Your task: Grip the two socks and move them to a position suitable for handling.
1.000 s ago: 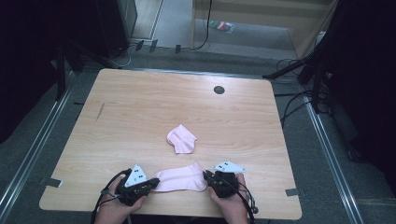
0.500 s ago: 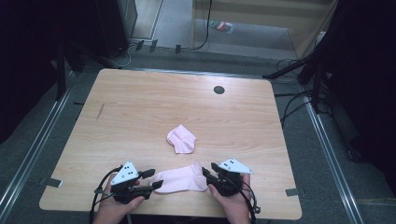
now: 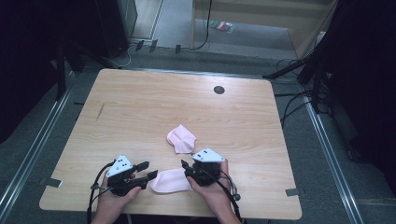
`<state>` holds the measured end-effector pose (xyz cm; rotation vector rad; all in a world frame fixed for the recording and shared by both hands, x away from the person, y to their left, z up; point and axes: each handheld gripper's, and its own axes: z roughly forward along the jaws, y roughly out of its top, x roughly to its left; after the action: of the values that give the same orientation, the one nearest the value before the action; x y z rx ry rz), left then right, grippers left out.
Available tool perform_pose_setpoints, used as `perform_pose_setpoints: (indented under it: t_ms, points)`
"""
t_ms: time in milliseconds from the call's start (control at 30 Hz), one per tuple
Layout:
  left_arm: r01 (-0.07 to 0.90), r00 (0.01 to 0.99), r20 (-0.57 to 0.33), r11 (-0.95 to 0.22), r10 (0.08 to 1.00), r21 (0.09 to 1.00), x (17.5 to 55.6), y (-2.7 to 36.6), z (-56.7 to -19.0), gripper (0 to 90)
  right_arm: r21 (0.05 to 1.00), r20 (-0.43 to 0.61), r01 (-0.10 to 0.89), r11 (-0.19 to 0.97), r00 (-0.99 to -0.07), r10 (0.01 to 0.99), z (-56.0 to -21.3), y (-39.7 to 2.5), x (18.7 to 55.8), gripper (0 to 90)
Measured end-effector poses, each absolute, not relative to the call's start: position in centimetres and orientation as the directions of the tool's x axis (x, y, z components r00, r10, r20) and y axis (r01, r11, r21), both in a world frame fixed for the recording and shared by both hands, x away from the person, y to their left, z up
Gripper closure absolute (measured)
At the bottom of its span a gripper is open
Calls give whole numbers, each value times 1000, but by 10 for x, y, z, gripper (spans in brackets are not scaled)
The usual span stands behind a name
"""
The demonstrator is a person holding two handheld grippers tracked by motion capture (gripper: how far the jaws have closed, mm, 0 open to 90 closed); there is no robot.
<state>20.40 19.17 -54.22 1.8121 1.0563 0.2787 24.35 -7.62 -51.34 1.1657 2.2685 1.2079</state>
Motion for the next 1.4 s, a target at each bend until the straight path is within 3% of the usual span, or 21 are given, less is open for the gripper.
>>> perform_pose_setpoints:
  t_ms: [433,767,900,933,967,1000,1100,1400]
  points:
    - [538,542,-265,-87,797,838,208,202,-544,504,727,26,559,398,-603,798,-520,-32,300,504]
    - [545,530,-268,-81,804,835,210,204,-547,511,676,-7,597,432,-581,814,-539,-24,316,473]
    - [544,524,-272,-71,807,836,211,205,-547,514,669,-21,602,435,-570,821,-538,-23,317,544]
    - [545,523,-276,-68,806,835,211,205,-546,516,673,-25,601,430,-563,826,-538,-24,316,648]
    - [547,521,-279,-64,807,835,212,206,-546,516,673,-25,601,430,-563,826,-538,-24,316,648]
    - [549,518,-284,-59,807,834,212,206,-546,518,675,-32,599,431,-560,828,-538,-24,315,761]
    - [548,516,-284,-56,808,835,214,207,-547,519,676,-28,601,427,-558,829,-537,-24,315,825]
    - [552,499,-292,-40,816,833,229,210,-545,520,699,121,644,311,-535,836,-523,-33,315,853]
